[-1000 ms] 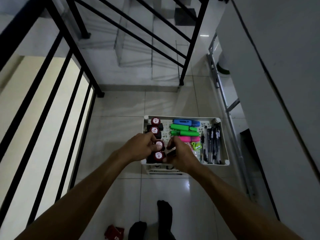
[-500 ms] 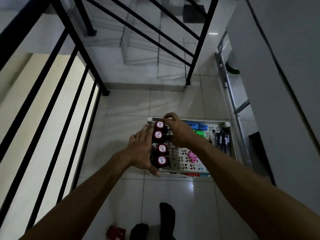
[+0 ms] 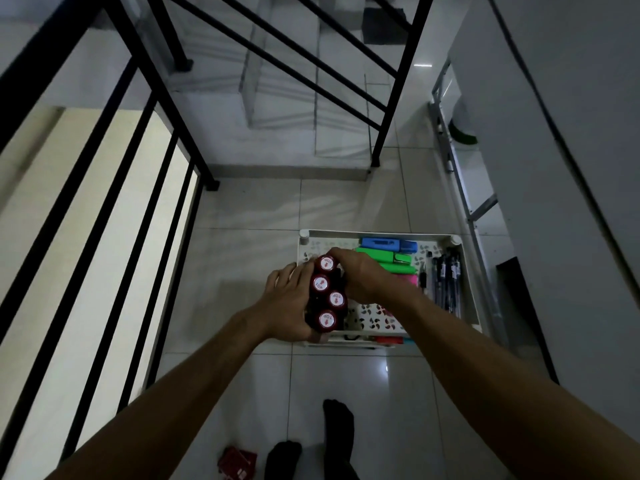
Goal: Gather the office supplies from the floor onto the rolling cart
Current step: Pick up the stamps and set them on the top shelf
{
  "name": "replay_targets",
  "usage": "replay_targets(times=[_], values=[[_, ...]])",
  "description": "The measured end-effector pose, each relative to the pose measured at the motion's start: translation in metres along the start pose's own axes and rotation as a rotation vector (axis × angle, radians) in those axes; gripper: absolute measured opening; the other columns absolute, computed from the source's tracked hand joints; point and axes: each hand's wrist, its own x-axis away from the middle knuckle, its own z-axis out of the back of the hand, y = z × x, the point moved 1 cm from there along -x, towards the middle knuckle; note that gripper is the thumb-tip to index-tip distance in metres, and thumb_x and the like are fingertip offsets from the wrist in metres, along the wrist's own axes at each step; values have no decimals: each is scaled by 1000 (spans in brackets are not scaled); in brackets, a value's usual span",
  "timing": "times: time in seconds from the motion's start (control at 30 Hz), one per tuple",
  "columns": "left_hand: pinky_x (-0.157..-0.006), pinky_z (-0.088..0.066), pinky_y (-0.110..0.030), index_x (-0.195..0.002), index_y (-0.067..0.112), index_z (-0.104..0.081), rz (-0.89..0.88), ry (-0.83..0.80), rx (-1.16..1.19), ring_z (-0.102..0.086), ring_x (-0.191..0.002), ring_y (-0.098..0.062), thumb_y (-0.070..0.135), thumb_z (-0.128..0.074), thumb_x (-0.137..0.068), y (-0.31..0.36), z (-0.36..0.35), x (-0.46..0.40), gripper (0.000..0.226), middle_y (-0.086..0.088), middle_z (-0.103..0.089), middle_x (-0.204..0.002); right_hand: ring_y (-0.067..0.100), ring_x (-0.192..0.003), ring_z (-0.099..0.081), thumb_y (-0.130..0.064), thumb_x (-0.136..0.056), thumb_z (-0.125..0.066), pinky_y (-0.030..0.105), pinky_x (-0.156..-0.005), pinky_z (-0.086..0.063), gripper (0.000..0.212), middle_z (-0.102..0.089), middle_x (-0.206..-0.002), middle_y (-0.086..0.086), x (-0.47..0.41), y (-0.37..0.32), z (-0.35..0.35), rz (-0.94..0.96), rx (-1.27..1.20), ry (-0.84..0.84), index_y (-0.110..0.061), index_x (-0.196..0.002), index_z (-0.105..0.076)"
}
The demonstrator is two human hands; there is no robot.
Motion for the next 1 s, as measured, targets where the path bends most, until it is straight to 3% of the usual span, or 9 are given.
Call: replay_targets(times=[0.23, 0.4, 0.5, 0.67, 0.8, 0.9, 1.0], values=[[-118, -1, -45, -149, 17, 18, 8, -2, 82, 1, -146, -24, 61, -76, -63, -1, 0, 5, 135, -4, 4, -160, 31, -129, -45, 5, -71, -72, 44, -105, -43, 89, -46, -140, 13, 24, 9, -16, -195, -176, -56, -17, -146, -31], [-117, -3, -44, -150, 15, 9, 6, 26, 86, 0, -146, -25, 54, -76, -67, 1, 0, 6, 125, -4, -1, -160, 30, -128, -46, 6, -72, -72, 43, -104, -44, 86, -46, -139, 13, 32, -2, -24, -232, -324, 0, -10, -145, -31], [-116, 0, -44, -149, 13, 14, 14, 8, 75, 2, -146, -26, 53, -75, -69, 2, -2, 4, 126, -6, 2, -160, 31, -128, -42, 4, -72, -72, 45, -106, -41, 83, -40, -140, 14, 27, -5, -25, -274, -323, 0, -11, -143, -32], [-118, 2, -46, -146, 11, 24, 30, -16, 105, 6, -146, -27, 51, -74, -70, 2, -8, 4, 131, -10, 9, -159, 29, -122, -49, 5, -75, -68, 39, -102, -44, 69, -50, -133, 12, 26, -9, -25, -242, -271, -18, -11, -136, -41], [-118, -2, -48, -146, 11, 25, 12, 16, 153, 1, -147, -23, 48, -79, -66, 3, -5, 11, 136, -8, 6, -160, 29, -124, -49, 6, -75, -69, 40, -102, -46, 75, -49, -137, 12, 36, -13, -24, -251, -286, 26, -11, -141, -38], [-118, -2, -43, -145, 11, 28, 6, 23, 134, 3, -147, -21, 51, -77, -68, 1, -5, 22, 136, -7, 15, -159, 29, -125, -49, 9, -78, -64, 41, -101, -47, 74, -47, -139, 12, 52, -17, -22, -273, -334, 55, -8, -144, -34], [-119, -1, -44, -145, 11, 27, 7, -40, 86, 11, -147, -21, 57, -71, -72, 0, -9, 34, 131, -9, 26, -156, 29, -119, -54, 9, -81, -59, 41, -97, -49, 59, -56, -129, 13, 66, -27, -28, -290, -349, 59, -8, -135, -44]])
